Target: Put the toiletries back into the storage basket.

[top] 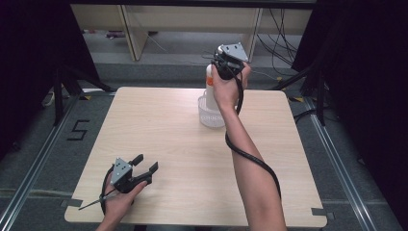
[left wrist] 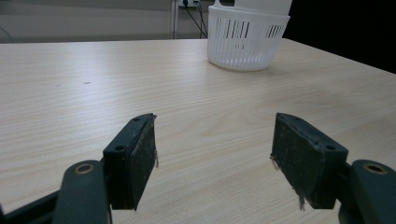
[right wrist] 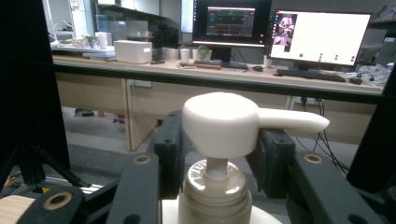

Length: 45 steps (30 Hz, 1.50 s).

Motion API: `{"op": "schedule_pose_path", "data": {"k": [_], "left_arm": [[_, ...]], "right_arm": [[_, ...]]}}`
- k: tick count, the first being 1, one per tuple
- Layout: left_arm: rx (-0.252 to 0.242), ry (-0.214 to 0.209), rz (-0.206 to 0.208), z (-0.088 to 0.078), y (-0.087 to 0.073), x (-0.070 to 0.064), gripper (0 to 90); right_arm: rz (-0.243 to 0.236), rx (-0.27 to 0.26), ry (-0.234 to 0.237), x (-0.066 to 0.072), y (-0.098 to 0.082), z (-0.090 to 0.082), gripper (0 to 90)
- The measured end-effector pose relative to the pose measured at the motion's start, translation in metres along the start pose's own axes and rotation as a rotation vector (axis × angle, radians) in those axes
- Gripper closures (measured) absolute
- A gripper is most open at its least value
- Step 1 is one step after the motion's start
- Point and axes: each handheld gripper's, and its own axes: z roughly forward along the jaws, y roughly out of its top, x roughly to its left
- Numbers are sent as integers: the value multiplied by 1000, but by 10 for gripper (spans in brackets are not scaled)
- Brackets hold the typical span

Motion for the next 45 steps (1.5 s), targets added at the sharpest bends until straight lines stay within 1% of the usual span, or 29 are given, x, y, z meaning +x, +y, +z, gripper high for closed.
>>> {"op": "schedule_pose_path", "data": {"k": [3,7,9,10,12,14,16,18,19,20,22,27,28,30,31,33,34,35,38,39,42,43,44,45], "left_arm": [[-8,-7,6,1,0,1,301],[-8,-7,3,1,0,1,301],[-8,-8,4,0,0,1,301],[-8,-8,6,1,0,1,301],[-8,-8,5,1,0,1,301],[-9,-9,5,1,0,1,301],[-8,-8,4,1,0,1,301],[-8,-8,4,1,0,1,301],[-7,-8,5,1,0,1,301],[-7,-8,5,1,0,1,301],[-7,-8,5,1,0,1,301],[-8,-8,3,1,0,1,301],[-9,-8,3,1,0,1,300],[-9,-8,2,1,0,1,300],[-9,-9,3,1,0,1,300],[-8,-9,2,1,0,1,300],[-8,-9,2,1,0,1,300],[-9,-9,2,1,0,1,300],[-9,-9,2,1,0,1,300],[-9,-9,3,1,0,1,300],[-9,-9,4,1,0,1,300],[-9,-9,3,1,0,1,300],[-9,-9,4,1,0,1,299],[-9,-9,4,1,0,1,298]], "right_arm": [[-1,-1,-2,0,0,1,600],[16,8,1,1,-2,2,600],[-1,6,0,1,-3,3,600],[7,6,2,1,-3,3,600],[0,11,1,2,-4,3,600],[7,12,5,2,-5,3,600],[-3,14,2,2,-6,4,600],[-1,12,3,2,-6,4,600],[12,16,5,3,-7,4,600],[-5,19,6,2,-7,4,599],[-7,20,2,2,-8,4,600],[2,25,2,2,-11,5,600],[10,29,1,3,-12,6,600],[8,35,2,3,-13,6,600],[-3,37,-1,2,-14,7,600],[-9,36,0,2,-15,7,599],[4,39,3,3,-15,8,600],[3,38,-3,3,-16,8,600],[-5,38,-1,2,-17,9,600],[3,45,0,3,-18,8,600],[5,47,0,4,-19,9,599],[-9,45,-2,3,-19,9,599],[2,55,1,4,-21,9,600],[-4,57,0,4,-21,9,600]]}}
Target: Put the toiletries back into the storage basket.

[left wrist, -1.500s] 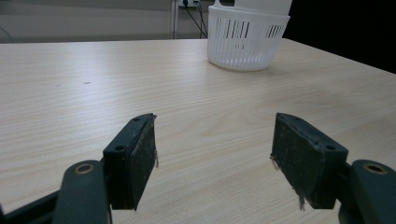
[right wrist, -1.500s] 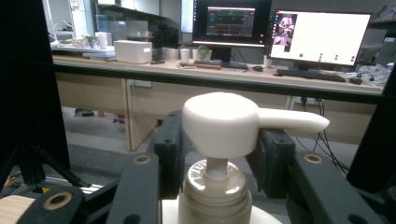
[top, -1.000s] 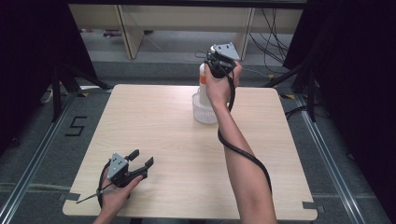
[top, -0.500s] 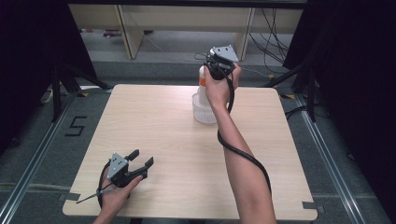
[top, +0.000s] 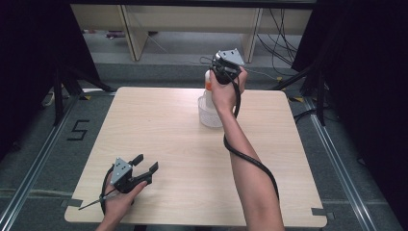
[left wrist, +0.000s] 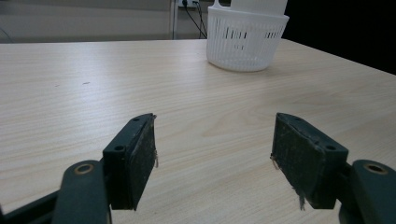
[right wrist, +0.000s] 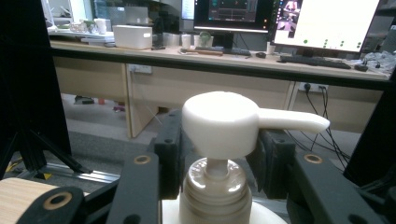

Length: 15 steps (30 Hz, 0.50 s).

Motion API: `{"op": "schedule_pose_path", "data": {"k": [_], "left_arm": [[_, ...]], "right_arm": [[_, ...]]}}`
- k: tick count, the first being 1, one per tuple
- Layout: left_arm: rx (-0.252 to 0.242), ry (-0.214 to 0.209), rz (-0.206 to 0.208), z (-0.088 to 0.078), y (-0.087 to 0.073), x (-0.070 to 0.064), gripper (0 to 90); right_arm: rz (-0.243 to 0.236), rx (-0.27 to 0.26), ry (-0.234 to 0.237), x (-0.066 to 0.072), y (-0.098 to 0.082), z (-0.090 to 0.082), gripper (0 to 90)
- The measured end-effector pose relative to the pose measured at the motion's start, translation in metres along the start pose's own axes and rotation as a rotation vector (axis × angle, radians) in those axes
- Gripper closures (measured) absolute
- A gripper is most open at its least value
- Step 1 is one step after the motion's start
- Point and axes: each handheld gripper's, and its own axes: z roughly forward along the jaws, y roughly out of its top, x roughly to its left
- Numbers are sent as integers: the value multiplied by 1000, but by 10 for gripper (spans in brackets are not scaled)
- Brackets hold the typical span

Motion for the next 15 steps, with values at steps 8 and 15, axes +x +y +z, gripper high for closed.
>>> {"op": "schedule_pose_path", "data": {"k": [8,15], "left_arm": [[-1,-1,-1,0,0,0,297],[-1,-1,0,0,0,0,297]], "right_arm": [[-6,11,-1,1,-5,3,600],[-7,21,0,2,-10,5,599]]}}
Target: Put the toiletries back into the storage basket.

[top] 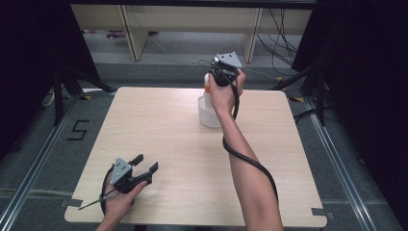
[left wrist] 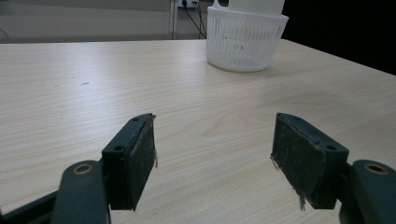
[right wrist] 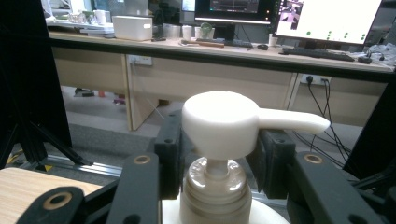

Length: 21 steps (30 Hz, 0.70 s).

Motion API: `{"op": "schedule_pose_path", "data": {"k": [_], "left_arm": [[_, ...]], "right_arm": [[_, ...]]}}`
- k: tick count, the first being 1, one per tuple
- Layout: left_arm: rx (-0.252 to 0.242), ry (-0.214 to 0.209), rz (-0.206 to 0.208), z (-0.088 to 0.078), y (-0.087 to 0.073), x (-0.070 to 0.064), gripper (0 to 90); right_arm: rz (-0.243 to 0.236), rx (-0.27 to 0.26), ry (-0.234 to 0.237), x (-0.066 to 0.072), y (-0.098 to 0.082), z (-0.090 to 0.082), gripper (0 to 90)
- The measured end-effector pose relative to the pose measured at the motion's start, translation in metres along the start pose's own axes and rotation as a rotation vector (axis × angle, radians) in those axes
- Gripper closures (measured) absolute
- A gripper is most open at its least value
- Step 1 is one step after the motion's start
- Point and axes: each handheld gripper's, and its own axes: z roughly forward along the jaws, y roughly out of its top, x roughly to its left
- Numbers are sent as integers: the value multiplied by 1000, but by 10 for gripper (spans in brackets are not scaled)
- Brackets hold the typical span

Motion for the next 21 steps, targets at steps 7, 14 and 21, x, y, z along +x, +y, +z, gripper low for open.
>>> {"op": "schedule_pose_path", "data": {"k": [7,14,21], "left_arm": [[0,0,2,0,0,0,296],[0,-1,1,0,0,0,297],[0,0,0,0,0,0,297]], "right_arm": [[2,15,5,0,-3,1,599],[2,20,3,1,-8,3,599],[-9,38,5,0,-14,5,599]]}}
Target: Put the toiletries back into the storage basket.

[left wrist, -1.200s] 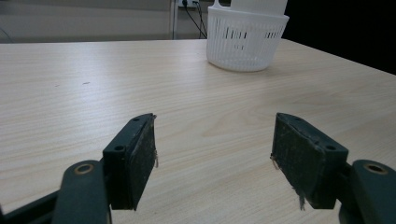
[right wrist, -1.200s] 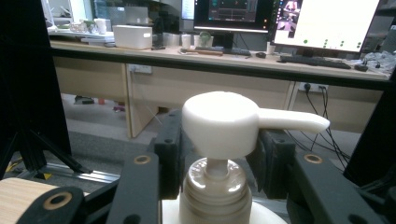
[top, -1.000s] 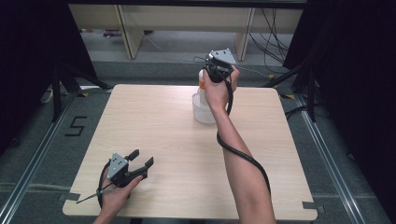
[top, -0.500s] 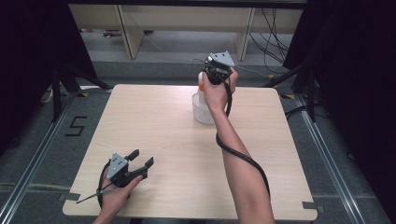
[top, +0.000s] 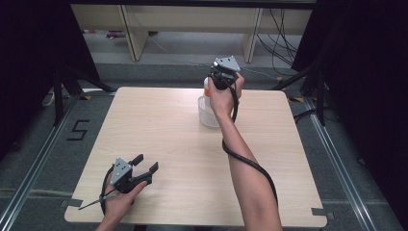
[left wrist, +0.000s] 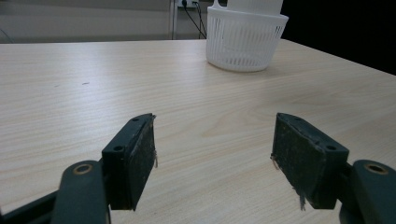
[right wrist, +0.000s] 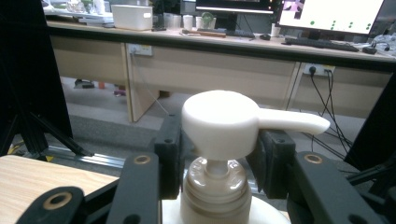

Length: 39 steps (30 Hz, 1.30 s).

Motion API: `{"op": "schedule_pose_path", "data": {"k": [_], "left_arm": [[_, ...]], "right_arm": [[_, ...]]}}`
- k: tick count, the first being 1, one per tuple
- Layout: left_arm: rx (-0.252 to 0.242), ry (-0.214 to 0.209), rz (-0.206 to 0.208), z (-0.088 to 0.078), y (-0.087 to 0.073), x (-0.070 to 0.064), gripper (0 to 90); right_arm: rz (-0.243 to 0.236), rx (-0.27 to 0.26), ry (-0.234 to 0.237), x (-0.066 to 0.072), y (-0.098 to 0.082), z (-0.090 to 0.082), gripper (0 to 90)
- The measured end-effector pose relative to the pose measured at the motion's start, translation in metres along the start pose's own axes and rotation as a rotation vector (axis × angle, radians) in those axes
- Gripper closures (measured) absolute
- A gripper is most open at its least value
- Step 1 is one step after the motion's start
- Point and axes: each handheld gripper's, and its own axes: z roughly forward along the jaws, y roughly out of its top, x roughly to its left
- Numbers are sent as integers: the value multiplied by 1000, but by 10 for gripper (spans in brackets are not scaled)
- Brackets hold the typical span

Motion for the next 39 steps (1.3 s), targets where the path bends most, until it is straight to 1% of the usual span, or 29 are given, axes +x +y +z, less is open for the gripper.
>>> {"op": "schedule_pose_path", "data": {"k": [1,3,4,6,8,10,11,12,13,14,16,17,19,20,21,22,23,25,26,27,28,29,30,31,33,35,36,38,39], "left_arm": [[0,0,0,0,0,0,296],[0,-1,1,0,0,0,296],[0,0,1,0,0,0,297],[0,0,0,0,0,0,296],[0,-1,1,0,0,0,296],[0,-1,2,0,0,0,296],[0,-1,2,0,0,0,296],[-1,-1,1,0,0,0,296],[-1,0,1,0,0,0,296],[0,0,0,0,0,0,296],[-1,0,0,0,0,0,296],[-1,-1,0,0,0,0,296],[-1,-1,1,0,0,0,296],[-2,-2,1,0,0,0,296],[-1,-2,-2,0,0,0,295],[21,16,-14,-2,0,-1,295],[-3,-5,3,0,0,1,295],[23,16,-12,-2,0,-1,295],[19,14,-12,-2,0,-1,295],[2,0,-3,0,0,0,295],[1,0,-1,0,0,0,295],[27,20,-11,-3,1,-1,295],[18,15,-10,-2,0,-1,295],[21,17,-11,-2,0,-1,295],[-2,-3,1,0,0,0,295],[0,-3,2,0,0,0,295],[1,-2,2,0,0,0,295],[0,-2,2,0,0,0,295],[0,-2,0,0,0,0,295]], "right_arm": [[18,9,2,1,-1,0,599],[17,9,2,1,-3,2,599],[0,11,-2,0,-4,2,599],[23,25,3,1,-5,2,599],[8,23,0,0,-7,3,599],[3,24,2,0,-8,4,599],[11,28,-1,1,-9,3,599],[15,33,5,1,-9,4,599],[12,27,3,2,-11,5,599],[5,37,5,1,-12,5,599],[5,40,3,1,-13,5,599],[14,40,2,2,-15,6,599],[9,47,5,1,-16,7,599],[26,57,9,2,-17,7,599],[17,51,9,2,-17,8,599],[20,54,9,3,-17,7,599],[-4,48,10,2,-17,8,599],[2,47,7,3,-18,9,599],[6,46,8,3,-18,8,599],[4,49,8,4,-18,8,599],[-4,49,10,4,-19,8,599],[9,52,8,5,-19,7,599],[9,55,8,5,-19,7,599],[7,55,9,5,-19,7,598],[5,49,8,5,-19,7,598],[-2,45,11,4,-20,6,596],[12,52,15,4,-20,6,595],[16,57,27,2,-20,4,594],[7,60,25,1,-20,4,593]]}}
